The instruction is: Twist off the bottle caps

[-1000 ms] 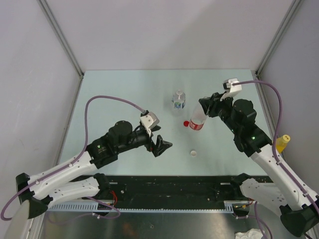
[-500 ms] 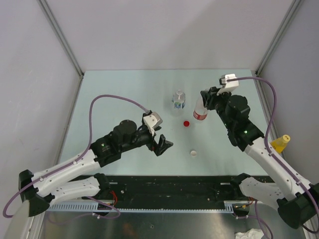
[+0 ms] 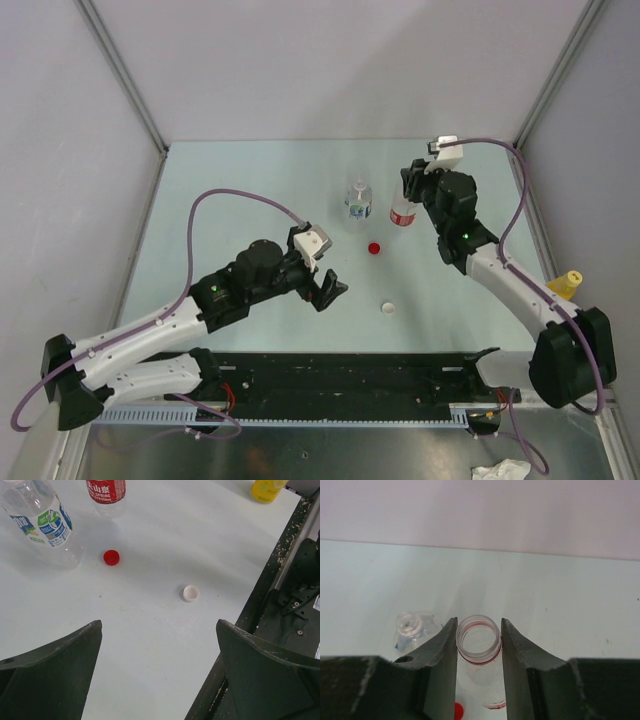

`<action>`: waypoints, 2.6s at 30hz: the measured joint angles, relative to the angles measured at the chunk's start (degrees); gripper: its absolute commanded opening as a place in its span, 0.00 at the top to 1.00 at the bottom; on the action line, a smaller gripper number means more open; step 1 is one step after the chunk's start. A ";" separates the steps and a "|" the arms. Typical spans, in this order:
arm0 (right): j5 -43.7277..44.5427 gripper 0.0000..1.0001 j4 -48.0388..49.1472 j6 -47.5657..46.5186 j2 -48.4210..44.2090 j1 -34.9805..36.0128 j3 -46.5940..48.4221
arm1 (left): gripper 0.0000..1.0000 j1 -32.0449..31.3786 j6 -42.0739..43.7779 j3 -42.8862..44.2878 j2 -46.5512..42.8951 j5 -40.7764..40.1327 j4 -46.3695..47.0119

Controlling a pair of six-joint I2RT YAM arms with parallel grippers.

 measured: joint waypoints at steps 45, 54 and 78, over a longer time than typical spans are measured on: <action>-4.28 0.05 -1.09 1.90 -2.91 1.66 0.00 | 0.00 0.00 -0.02 0.00 -1.07 -0.31 0.00; -4.90 0.06 -4.46 2.54 -5.25 1.42 0.00 | 0.01 0.00 0.00 0.00 -0.61 0.11 0.00; 14.80 0.12 -35.85 12.94 -29.49 -3.61 0.07 | 0.00 0.00 2.23 2.91 7.78 2.58 0.00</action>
